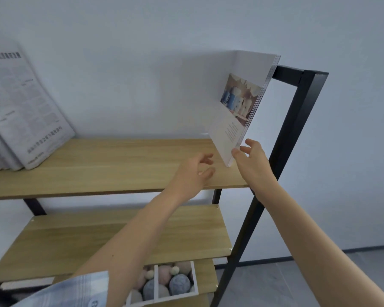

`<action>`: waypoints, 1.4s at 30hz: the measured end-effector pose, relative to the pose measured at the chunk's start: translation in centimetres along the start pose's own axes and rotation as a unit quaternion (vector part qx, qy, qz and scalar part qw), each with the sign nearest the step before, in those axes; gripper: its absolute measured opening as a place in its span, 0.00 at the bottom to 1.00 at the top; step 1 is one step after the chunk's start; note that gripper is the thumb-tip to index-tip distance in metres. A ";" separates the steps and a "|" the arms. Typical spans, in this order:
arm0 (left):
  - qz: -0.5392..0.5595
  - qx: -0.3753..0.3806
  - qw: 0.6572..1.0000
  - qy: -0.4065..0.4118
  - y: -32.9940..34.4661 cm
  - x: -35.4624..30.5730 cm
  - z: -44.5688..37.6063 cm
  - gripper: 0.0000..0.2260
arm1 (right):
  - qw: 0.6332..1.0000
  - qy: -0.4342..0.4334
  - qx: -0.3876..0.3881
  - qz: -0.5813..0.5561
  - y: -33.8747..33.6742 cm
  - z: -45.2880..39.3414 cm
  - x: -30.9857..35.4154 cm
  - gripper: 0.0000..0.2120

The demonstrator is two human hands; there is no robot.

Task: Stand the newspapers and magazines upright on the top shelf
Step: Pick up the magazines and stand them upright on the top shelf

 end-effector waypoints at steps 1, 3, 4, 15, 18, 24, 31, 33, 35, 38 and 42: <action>0.008 -0.007 1.000 -0.001 -0.6 0.0 1.1 0.17 | 1.000 0.003 -0.001 0.006 0.2 1.0 0.1 0.25; 0.027 -0.022 0.999 -0.007 -2.0 0.1 3.4 0.15 | 1.000 -0.002 0.000 0.017 0.8 3.1 0.3 0.24; 0.037 -0.027 0.999 -0.010 -2.6 0.3 4.7 0.14 | 1.000 -0.007 0.003 0.020 1.3 4.2 0.3 0.23; 0.092 -0.059 0.986 -0.125 -6.8 8.5 16.8 0.09 | 0.992 -0.002 0.114 0.052 10.5 13.2 -4.3 0.17; 0.107 -0.069 0.977 -0.174 -7.1 12.3 19.6 0.09 | 0.987 0.015 0.151 0.057 13.0 14.7 -7.0 0.16; 0.105 -0.117 0.948 -0.276 -6.9 19.2 24.2 0.08 | 0.971 0.069 0.217 0.079 17.7 16.0 -13.1 0.16; 0.130 -0.165 0.900 -0.381 -5.5 30.2 28.1 0.08 | 0.945 0.111 0.280 0.132 25.0 15.6 -22.6 0.15; 0.126 -0.175 0.890 -0.401 -5.1 34.0 28.5 0.07 | 0.936 0.110 0.296 0.158 27.7 15.1 -25.7 0.14; 0.125 -0.180 0.883 -0.414 -4.6 38.5 28.7 0.06 | 0.926 0.111 0.312 0.180 30.9 14.4 -29.4 0.14; 0.118 -0.179 0.873 -0.437 -3.9 44.6 28.4 0.05 | 0.912 0.111 0.331 0.216 35.3 13.2 -34.3 0.12; 0.072 -0.144 0.872 -0.463 -3.1 52.3 27.7 0.04 | 0.900 0.091 0.339 0.259 40.3 11.1 -40.3 0.12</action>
Point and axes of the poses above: each hand's wrist, its own z-axis away from the middle knuckle, its own y-axis out of the palm, x = y × z, the point moved 2 cm from there along -z, towards the middle knuckle, and after that the axes turned 8 degrees about z, right-handed, at the moved point
